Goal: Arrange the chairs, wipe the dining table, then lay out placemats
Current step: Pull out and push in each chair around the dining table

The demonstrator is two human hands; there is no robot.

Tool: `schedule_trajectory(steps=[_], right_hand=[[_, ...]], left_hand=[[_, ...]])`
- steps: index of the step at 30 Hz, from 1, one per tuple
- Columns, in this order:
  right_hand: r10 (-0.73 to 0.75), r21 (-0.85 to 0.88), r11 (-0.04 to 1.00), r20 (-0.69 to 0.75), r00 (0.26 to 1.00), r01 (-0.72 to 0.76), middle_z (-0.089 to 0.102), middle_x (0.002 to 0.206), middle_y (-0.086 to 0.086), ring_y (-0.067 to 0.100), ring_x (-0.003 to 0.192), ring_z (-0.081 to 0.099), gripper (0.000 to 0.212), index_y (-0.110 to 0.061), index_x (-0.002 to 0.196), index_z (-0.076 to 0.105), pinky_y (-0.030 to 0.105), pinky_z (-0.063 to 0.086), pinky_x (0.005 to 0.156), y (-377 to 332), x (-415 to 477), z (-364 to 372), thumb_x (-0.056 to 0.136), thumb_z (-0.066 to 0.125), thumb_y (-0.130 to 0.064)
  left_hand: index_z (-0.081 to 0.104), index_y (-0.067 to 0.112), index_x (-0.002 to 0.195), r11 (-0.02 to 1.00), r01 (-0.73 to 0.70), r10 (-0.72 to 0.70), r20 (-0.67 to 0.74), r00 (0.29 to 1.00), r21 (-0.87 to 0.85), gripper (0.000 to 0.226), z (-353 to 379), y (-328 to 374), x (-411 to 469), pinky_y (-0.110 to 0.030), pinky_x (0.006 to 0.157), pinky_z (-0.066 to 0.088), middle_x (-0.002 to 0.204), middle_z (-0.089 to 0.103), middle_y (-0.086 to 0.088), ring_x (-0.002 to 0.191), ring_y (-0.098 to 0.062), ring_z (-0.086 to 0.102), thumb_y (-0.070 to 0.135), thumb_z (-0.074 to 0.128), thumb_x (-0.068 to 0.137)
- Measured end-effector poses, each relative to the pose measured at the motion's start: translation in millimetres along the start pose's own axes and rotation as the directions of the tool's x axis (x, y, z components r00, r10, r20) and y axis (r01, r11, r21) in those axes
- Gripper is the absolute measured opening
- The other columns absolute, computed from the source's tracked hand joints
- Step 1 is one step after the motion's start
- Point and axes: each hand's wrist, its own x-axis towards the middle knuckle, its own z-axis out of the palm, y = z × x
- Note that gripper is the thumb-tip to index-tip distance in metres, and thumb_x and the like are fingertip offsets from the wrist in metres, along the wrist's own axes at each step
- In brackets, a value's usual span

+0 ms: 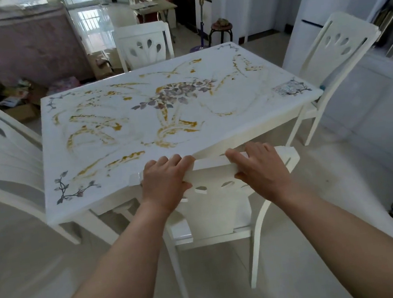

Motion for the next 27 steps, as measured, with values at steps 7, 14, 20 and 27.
schedule_trajectory(steps=[7,14,20,27], right_hand=[[0.055,0.005,0.998,-0.009,0.998,-0.055,0.047,0.077,0.011,0.028,0.068,0.046,0.065,-0.022,0.111,0.042,0.036,0.038,0.064,-15.6,-13.8,-7.4,0.062,0.084,-0.020],[0.119,-0.033,0.992,-0.031,0.992,-0.120,0.050,0.077,0.010,0.026,0.067,0.047,0.062,-0.022,0.114,0.044,0.036,0.038,0.066,-55.6,-30.8,-3.6,0.065,0.083,-0.024],[0.135,-0.031,0.990,-0.094,0.986,-0.138,0.050,0.082,0.009,0.026,0.071,0.045,0.063,-0.023,0.116,0.047,0.035,0.033,0.070,-87.1,-30.2,8.7,0.064,0.080,-0.013],[0.127,-0.011,0.992,-0.098,0.987,-0.129,0.048,0.076,0.008,0.025,0.063,0.042,0.052,-0.023,0.113,0.047,0.033,0.030,0.064,-91.6,-40.2,3.6,0.069,0.071,-0.012]], left_hand=[[0.065,0.025,0.095,0.997,-0.070,0.069,-0.050,0.996,-0.031,0.062,-0.2,-1.8,-13.3,-0.031,0.062,0.041,0.077,0.063,0.006,0.066,-0.023,0.061,0.038,0.090,0.041],[0.062,0.024,0.097,0.992,-0.119,0.117,-0.062,0.991,-0.031,0.062,5.6,-24.1,-27.3,-0.033,0.064,0.041,0.078,0.062,0.004,0.068,-0.025,0.059,0.033,0.091,0.042],[0.060,0.024,0.094,0.998,-0.061,0.061,-0.043,0.997,-0.005,0.062,11.4,-44.6,-45.2,-0.033,0.068,0.039,0.078,0.060,0.004,0.069,-0.025,0.058,0.032,0.091,0.041],[0.063,0.025,0.091,0.999,-0.050,0.050,-0.016,0.999,0.013,0.056,13.7,-42.9,-55.8,-0.032,0.066,0.038,0.076,0.060,0.007,0.070,-0.024,0.059,0.034,0.091,0.043]])
